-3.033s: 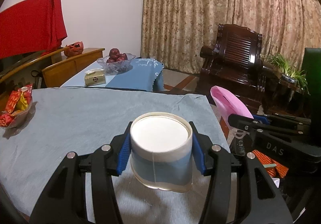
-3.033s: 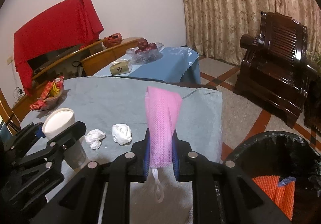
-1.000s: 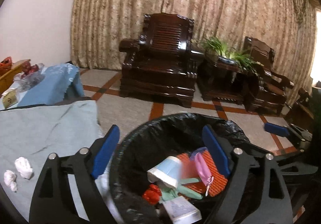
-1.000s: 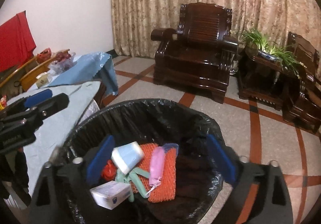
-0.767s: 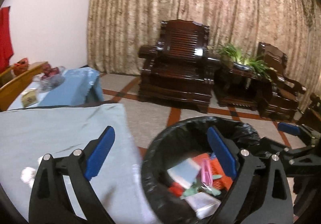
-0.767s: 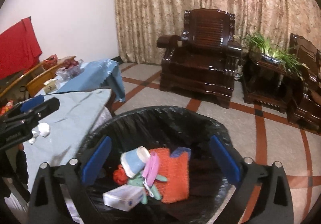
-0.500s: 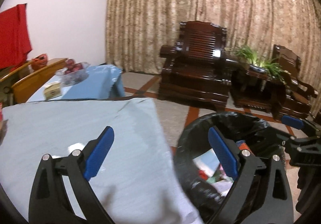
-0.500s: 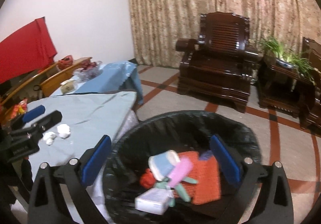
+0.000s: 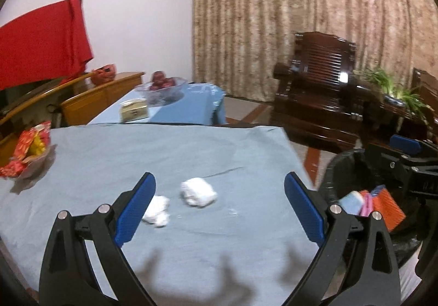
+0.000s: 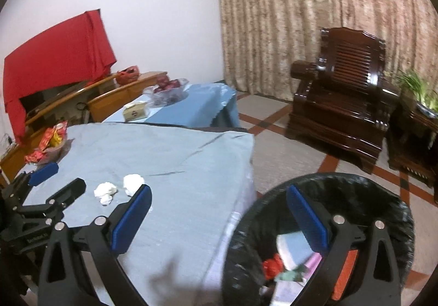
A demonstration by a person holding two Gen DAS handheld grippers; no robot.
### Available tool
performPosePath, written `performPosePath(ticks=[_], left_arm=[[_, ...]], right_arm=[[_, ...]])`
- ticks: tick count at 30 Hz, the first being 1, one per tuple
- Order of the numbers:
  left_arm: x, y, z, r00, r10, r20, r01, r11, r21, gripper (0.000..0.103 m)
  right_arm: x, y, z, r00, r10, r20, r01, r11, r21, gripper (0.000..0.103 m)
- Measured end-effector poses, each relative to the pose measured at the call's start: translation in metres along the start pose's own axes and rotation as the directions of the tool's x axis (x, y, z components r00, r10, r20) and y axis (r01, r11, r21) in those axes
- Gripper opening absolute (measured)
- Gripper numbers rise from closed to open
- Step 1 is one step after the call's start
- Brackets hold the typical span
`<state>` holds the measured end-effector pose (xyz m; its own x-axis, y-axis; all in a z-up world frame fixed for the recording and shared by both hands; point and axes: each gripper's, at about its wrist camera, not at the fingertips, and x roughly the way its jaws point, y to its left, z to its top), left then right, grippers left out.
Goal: Collect trash
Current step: 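Move both tools back over the table toward the white tissues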
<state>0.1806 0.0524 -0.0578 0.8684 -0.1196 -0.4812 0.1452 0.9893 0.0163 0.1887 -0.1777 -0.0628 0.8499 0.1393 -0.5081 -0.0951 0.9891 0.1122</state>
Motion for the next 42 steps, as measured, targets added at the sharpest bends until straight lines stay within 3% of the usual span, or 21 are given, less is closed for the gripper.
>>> performPosePath(ticks=[7,16,26,37,42], left_arm=[[0.009,0.050,-0.010,0.995,0.094,-0.034,-0.095,0.995,-0.031,0.092],[0.052,0.093,-0.032,0.980,0.147,-0.131,-0.155,0.987,-0.050,0.092],[0.107,0.111,-0.057,0.961,0.143,-0.238,-0.163,0.985,-0.065,0.092],[0.146,0.118,-0.060,0.945,0.105,-0.309,-0.138,0.986,-0.090,0.092],[0.159,0.120,-0.064,0.928,0.085,-0.362,-0.127,0.988,-0.093,0.082]], right_arm=[[0.031,0.031,-0.004,0.999,0.038,-0.036,-0.039,0.999,-0.027,0.097],[0.083,0.060,-0.013,0.993,0.054,-0.102,-0.058,0.998,-0.037,0.097],[0.141,0.072,-0.032,0.977,0.039,-0.210,-0.049,0.998,-0.042,0.097],[0.165,0.075,-0.038,0.973,0.025,-0.231,-0.039,0.997,-0.059,0.097],[0.173,0.078,-0.040,0.969,0.012,-0.246,-0.030,0.997,-0.067,0.097]])
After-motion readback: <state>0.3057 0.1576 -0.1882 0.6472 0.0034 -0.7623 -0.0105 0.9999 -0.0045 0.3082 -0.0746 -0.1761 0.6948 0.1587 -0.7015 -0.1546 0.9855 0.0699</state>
